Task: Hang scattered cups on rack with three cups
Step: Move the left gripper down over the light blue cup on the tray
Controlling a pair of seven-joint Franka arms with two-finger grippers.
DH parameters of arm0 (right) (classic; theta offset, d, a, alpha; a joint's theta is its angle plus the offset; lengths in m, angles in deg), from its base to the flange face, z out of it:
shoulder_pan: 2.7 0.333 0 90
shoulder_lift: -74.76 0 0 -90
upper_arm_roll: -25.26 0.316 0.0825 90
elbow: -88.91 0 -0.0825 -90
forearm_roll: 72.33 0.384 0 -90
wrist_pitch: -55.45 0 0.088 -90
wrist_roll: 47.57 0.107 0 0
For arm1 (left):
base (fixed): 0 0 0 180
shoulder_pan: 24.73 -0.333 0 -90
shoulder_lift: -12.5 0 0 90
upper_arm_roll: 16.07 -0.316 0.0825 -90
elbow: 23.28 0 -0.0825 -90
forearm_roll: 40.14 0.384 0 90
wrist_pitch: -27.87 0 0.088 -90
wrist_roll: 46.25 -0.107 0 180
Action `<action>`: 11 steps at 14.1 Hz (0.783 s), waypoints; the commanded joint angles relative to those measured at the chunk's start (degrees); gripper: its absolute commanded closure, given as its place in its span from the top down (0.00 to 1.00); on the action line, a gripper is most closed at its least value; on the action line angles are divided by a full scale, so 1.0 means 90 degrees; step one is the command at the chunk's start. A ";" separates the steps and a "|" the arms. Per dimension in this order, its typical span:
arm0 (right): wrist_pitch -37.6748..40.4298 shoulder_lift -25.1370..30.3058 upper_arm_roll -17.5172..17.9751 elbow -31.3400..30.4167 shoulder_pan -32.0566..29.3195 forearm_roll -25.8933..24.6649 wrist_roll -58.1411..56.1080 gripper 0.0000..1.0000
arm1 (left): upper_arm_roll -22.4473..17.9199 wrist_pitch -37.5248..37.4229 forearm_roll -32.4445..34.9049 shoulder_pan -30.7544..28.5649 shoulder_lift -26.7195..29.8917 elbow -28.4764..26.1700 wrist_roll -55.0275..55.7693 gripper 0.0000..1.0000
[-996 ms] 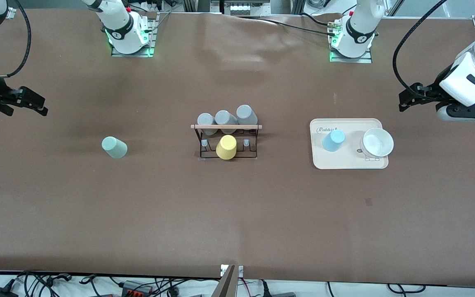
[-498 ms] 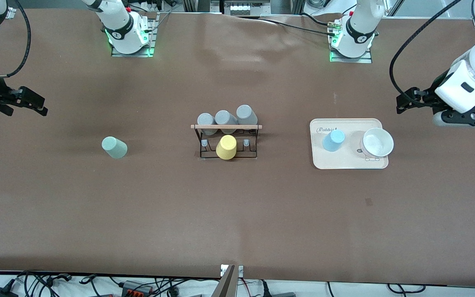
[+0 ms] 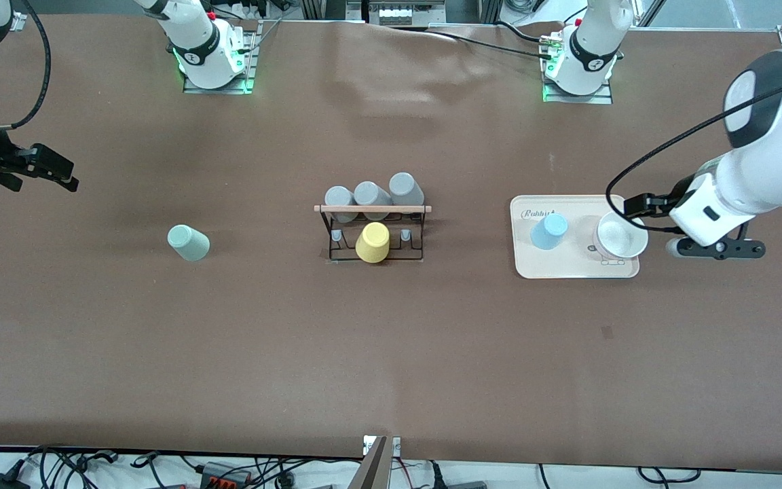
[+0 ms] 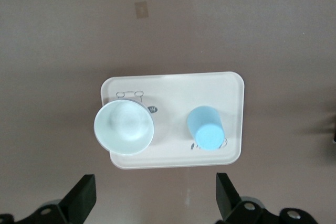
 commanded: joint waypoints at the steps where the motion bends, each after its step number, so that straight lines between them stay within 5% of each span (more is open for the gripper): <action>1: -0.0009 -0.0012 0.0066 0.0014 -0.0070 -0.0072 -0.0031 1.00 | 0.0359 0.1206 0.0079 0.0026 0.0442 -0.1478 0.0481 1.00; 7: -0.0106 -0.0149 0.0066 0.0014 -0.0040 -0.0072 -0.0031 1.00 | 0.0952 0.3160 0.0567 0.0056 0.0433 -0.3042 0.1389 1.00; 11: -0.0097 -0.0149 0.0056 0.0005 -0.0070 -0.0072 -0.0031 1.00 | 0.1073 0.3563 0.0907 -0.0003 0.0355 -0.3279 0.1704 1.00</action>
